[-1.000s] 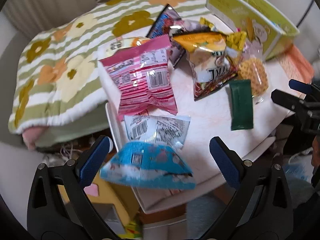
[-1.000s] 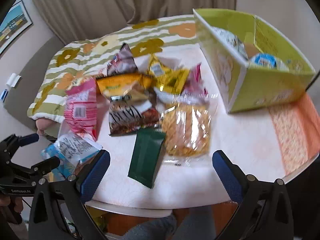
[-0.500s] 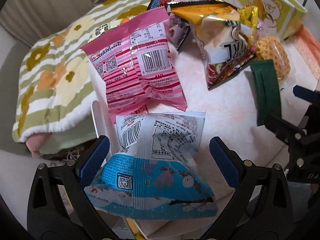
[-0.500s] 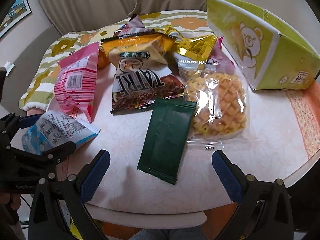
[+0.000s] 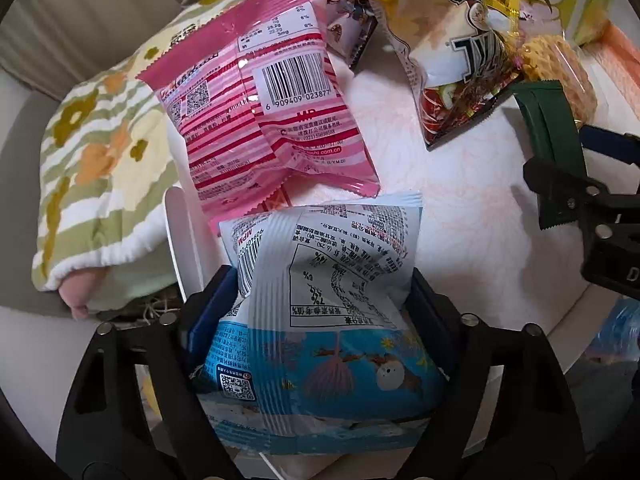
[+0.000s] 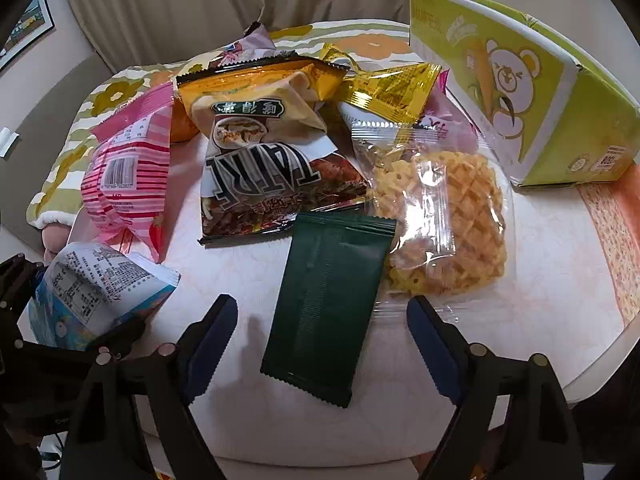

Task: Organize snacks
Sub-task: 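Grasp the blue-and-white packet with the left tool while the right tool grasps the dark green bar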

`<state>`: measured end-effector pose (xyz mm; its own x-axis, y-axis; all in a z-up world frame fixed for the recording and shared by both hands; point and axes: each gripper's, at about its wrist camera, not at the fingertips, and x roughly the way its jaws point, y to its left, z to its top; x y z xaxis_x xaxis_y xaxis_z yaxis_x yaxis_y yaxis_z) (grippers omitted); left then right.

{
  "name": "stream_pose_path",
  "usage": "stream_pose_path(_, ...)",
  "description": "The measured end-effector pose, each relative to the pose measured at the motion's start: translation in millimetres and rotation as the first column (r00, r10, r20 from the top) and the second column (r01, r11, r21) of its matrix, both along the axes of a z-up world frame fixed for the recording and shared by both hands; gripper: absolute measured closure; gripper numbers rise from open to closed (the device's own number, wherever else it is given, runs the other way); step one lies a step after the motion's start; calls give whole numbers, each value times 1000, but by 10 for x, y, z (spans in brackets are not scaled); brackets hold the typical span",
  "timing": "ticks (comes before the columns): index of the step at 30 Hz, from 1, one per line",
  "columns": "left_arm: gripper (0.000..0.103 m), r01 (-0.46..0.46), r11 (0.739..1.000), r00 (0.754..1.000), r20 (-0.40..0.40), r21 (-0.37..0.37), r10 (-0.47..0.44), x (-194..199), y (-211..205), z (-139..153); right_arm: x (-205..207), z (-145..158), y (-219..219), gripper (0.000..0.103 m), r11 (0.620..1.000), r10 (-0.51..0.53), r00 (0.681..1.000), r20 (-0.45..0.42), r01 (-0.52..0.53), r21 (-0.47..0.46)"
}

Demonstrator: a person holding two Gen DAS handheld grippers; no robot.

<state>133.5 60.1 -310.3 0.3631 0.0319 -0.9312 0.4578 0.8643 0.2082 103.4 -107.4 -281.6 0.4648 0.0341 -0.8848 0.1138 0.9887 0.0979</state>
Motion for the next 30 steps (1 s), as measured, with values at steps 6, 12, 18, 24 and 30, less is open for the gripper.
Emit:
stream_pose_path(6, 31, 1, 1000, 1000, 5, -17, -1, 44, 48, 34, 33, -42, 57, 29, 999, 12, 1000, -2, -12, -30)
stream_pose_path(12, 33, -26, 999, 1000, -6, -45, 26, 47, 72, 104, 2, -41, 105, 34, 999, 29, 1000, -1, -29, -42)
stream_pose_path(18, 34, -48, 996, 999, -13, -80, 47, -19, 100, 177, 16, -100, 201, 38, 997, 53, 999, -6, -53, -58)
stream_pose_path(24, 33, -54, 993, 999, -17, -107, 52, -67, 100, 245, 20, -95, 332, 61, 991, 102, 995, 0, -102, -85)
stream_pose_path(30, 34, -51, 991, 999, -12, -120, 50, -136, 93, 299, 41, -3, 388, 62, 991, 122, 992, 21, -120, -56)
